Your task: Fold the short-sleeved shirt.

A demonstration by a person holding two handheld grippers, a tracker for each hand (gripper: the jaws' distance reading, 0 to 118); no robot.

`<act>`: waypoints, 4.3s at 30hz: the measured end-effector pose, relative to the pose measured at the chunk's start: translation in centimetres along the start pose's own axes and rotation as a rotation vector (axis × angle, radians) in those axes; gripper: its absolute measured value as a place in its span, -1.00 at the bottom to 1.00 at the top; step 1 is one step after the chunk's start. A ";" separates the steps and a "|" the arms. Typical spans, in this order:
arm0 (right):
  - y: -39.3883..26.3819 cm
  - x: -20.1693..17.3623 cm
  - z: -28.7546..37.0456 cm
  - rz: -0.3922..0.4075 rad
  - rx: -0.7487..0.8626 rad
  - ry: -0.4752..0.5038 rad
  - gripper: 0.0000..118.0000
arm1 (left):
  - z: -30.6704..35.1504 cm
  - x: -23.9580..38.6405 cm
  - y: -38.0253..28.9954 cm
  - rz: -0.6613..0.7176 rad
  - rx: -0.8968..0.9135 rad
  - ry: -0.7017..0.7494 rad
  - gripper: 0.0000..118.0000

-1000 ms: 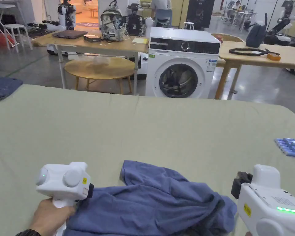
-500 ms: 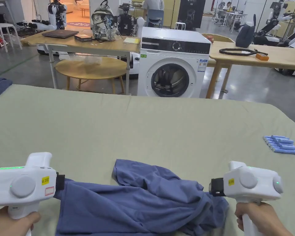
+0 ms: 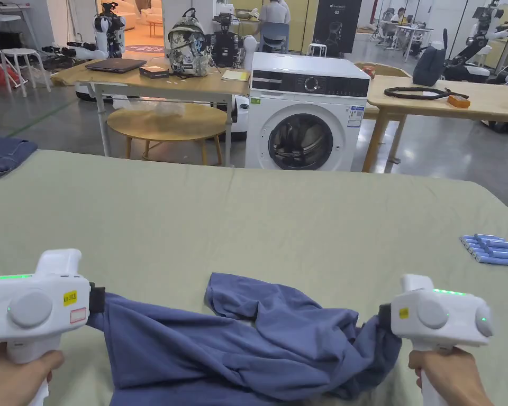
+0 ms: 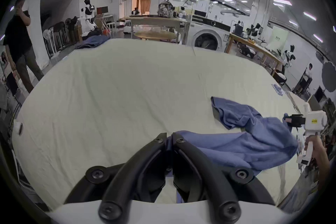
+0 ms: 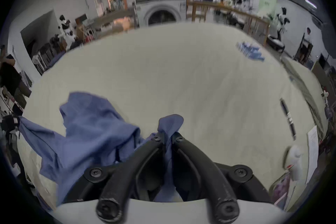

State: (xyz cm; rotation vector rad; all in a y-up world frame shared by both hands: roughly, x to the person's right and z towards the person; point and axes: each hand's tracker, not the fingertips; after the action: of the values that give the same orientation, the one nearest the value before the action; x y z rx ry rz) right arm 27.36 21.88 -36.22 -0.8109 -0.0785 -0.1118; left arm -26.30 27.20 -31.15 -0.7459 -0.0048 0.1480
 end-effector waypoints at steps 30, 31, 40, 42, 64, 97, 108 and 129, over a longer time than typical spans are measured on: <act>19.0 0.0 19.8 0.046 0.546 -0.087 -0.92 | 13.0 -6.0 18.8 -0.034 0.340 0.172 -1.00; 19.5 -0.4 19.7 0.053 0.549 -0.090 -0.92 | 12.8 -6.1 19.3 -0.031 0.344 0.175 -1.00; 24.2 -2.6 18.4 0.081 0.601 -0.128 -0.92 | 11.3 -5.9 23.7 -0.020 0.380 0.206 -1.00; 24.8 -2.8 18.0 0.082 0.619 -0.141 -0.92 | 10.9 -5.6 24.0 -0.027 0.386 0.211 -1.00; 2.2 0.9 14.6 0.177 0.402 -0.166 -0.92 | 9.7 -7.6 0.1 0.010 0.245 0.123 -1.00; -13.7 -3.2 15.7 0.131 0.377 -0.104 0.00 | 10.2 -7.3 -13.8 0.037 0.064 0.125 -0.38; -12.0 -11.7 16.8 0.111 0.616 -0.002 -0.81 | 11.1 4.4 -9.9 -0.112 0.443 0.071 -0.76; -12.4 -13.2 14.0 0.103 0.571 0.044 -1.00 | 8.8 -1.3 -9.5 -0.014 0.116 0.063 -1.00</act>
State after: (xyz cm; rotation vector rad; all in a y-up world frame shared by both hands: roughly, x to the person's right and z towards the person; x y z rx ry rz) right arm 12.29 24.52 -19.17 -0.2416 -0.0236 -0.0066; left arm -26.87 26.08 -18.21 -0.6339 0.0583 0.1108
